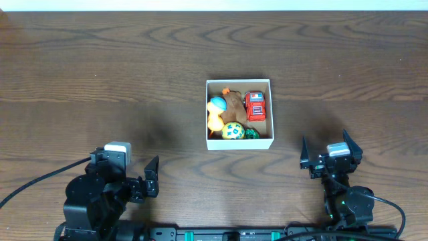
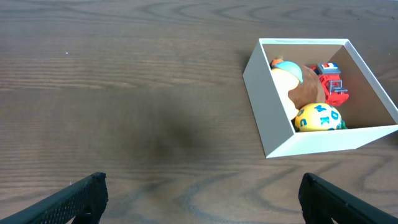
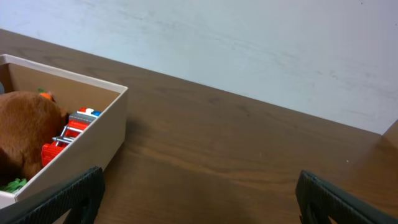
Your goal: Pack container
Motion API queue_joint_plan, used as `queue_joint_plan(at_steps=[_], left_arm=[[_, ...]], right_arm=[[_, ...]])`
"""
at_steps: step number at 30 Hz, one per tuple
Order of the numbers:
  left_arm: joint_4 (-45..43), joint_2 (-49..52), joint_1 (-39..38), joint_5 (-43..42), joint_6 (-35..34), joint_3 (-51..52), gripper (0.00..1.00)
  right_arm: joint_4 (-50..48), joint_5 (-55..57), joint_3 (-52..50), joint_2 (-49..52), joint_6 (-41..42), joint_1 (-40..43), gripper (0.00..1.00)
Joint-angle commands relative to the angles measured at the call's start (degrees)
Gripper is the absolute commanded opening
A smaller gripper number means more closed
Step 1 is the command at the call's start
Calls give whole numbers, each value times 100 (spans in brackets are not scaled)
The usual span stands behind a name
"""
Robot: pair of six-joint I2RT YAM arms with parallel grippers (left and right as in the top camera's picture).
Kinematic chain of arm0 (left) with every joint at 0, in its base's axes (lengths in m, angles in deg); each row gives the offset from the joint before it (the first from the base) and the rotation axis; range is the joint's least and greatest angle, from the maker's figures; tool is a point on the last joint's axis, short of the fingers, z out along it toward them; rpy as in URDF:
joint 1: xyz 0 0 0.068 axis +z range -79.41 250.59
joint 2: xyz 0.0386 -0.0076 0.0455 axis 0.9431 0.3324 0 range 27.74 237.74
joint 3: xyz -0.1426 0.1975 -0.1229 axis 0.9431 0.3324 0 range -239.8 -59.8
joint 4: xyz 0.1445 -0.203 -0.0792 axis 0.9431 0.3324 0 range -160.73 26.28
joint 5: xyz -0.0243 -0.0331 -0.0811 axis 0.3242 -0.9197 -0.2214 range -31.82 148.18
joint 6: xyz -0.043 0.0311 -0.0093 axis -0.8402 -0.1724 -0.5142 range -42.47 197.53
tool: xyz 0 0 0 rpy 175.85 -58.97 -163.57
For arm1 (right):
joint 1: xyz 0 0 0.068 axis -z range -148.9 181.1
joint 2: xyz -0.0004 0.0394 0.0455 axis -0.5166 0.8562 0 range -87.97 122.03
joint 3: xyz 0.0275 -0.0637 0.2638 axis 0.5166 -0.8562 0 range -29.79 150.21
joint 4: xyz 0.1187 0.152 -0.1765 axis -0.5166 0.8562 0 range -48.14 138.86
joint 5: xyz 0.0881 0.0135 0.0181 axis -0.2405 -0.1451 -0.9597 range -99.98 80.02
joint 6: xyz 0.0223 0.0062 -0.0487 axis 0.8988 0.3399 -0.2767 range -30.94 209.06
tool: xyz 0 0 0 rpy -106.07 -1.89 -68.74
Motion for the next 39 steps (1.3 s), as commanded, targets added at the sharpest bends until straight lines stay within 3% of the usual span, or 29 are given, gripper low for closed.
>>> queue_joint_plan(at_steps=[1, 8, 12, 19, 25, 28, 39], left_arm=[[7, -4, -17, 24, -31, 9, 98], [122, -15, -2, 68, 20, 118, 98], [-109, -149, 339, 63, 15, 737, 98], [-2540, -1379, 660, 68, 221, 2715, 98], [-4725, -1836, 660, 68, 1239, 3849, 98], [-5396, -1963, 660, 68, 1639, 4229, 98], [-4839, -2109, 660, 22, 1561, 4389, 98]], right_arm=[[26, -42, -11, -37, -57, 118, 99], [26, -42, -11, -37, -57, 118, 99], [26, -42, -11, -37, -57, 118, 99], [26, -42, -11, -37, -57, 118, 99], [26, -42, -11, -37, -57, 118, 99], [26, -42, -11, -37, -55, 118, 99], [26, -42, -11, -37, -57, 118, 99]])
